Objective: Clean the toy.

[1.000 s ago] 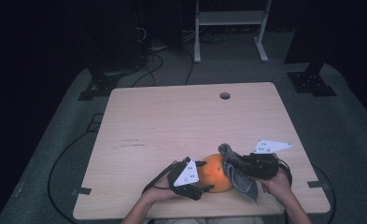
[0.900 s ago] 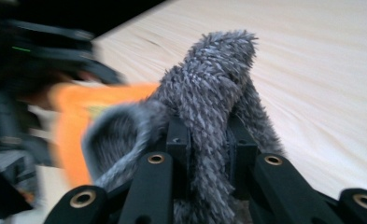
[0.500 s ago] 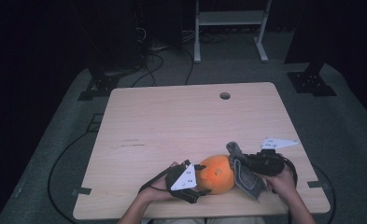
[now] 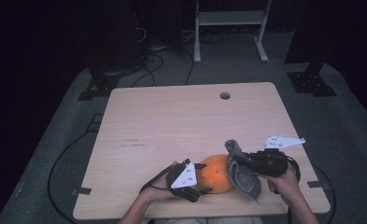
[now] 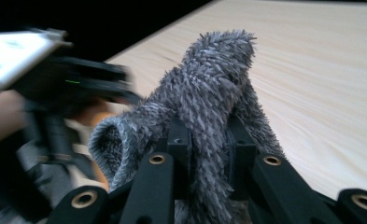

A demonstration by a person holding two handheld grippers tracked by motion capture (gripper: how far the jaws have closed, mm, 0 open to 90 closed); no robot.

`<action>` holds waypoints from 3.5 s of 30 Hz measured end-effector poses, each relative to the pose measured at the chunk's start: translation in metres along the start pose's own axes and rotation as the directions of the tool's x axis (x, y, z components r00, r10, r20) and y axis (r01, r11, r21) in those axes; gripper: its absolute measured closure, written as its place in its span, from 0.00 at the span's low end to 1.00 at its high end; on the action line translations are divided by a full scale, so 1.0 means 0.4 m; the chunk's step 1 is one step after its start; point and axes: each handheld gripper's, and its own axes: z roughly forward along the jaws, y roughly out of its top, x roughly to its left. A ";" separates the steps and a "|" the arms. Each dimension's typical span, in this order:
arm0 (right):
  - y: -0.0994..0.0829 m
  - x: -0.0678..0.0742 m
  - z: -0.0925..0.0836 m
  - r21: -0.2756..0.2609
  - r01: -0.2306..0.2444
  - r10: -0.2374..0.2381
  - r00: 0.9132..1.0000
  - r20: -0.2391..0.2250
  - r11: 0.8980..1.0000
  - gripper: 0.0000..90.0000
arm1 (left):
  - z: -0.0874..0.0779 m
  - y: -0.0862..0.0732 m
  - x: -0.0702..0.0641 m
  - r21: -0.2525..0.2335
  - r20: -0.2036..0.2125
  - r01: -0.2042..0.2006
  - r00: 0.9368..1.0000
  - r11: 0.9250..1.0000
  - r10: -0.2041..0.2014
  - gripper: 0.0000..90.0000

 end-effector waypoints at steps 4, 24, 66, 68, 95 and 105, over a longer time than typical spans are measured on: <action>0.001 0.039 0.046 0.070 0.091 -0.093 0.995 0.027 0.993 0.83 | 0.002 0.001 -0.003 0.005 -0.012 0.009 1.000 1.000 -0.009 0.27; 0.002 0.029 0.027 0.030 0.099 -0.101 0.993 0.054 0.995 0.82 | 0.009 -0.002 0.024 -0.051 -0.026 0.140 0.990 0.989 -0.142 0.22; -0.061 -0.047 0.041 0.001 -0.079 0.079 0.995 0.057 0.997 0.81 | -0.041 0.018 0.070 -0.190 -0.047 0.296 0.949 0.936 -0.310 0.13; -0.063 -0.052 0.042 -0.006 -0.086 0.087 0.995 0.051 0.996 0.81 | -0.029 0.007 0.072 -0.149 -0.059 0.309 0.946 0.939 -0.320 0.11; -0.032 -0.005 0.039 -0.044 0.058 -0.050 0.986 0.160 0.997 0.84 | -0.006 0.018 0.068 -0.093 -0.102 0.340 0.932 0.936 -0.349 0.28; 0.000 0.055 0.061 -0.007 0.169 -0.167 0.979 0.118 0.986 0.83 | -0.006 0.016 0.057 -0.063 -0.046 0.313 0.948 0.948 -0.316 0.30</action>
